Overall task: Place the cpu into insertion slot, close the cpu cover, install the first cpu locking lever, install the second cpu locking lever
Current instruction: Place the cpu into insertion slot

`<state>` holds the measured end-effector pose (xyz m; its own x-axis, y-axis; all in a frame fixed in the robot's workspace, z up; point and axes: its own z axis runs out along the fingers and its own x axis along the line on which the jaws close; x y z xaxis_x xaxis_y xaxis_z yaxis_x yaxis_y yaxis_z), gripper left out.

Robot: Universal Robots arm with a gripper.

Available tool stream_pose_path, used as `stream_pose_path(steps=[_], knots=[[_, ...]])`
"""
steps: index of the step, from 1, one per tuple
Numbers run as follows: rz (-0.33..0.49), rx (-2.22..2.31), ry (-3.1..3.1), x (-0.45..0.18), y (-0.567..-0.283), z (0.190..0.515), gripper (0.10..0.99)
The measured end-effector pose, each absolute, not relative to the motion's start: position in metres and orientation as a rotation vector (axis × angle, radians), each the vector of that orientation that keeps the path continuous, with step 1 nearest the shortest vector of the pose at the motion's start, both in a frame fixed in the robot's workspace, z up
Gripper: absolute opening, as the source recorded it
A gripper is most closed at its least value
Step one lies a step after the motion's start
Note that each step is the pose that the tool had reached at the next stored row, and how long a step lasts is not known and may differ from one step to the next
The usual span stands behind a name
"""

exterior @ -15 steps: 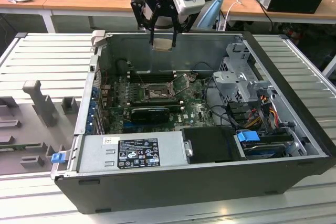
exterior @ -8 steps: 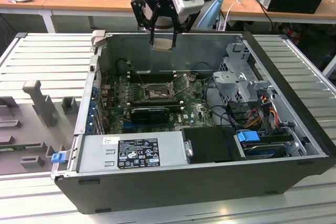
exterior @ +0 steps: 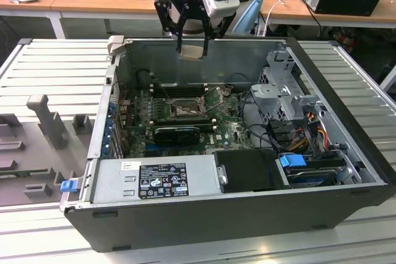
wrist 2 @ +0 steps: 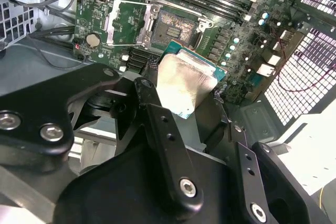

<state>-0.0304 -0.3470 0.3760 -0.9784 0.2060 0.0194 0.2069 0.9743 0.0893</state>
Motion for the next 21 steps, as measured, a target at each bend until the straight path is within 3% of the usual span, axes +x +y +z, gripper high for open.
stream_pose_path(steps=[21], knots=[[-0.143, -0.389, -3.106, -0.0304, -0.3470, 0.3760, 0.529]])
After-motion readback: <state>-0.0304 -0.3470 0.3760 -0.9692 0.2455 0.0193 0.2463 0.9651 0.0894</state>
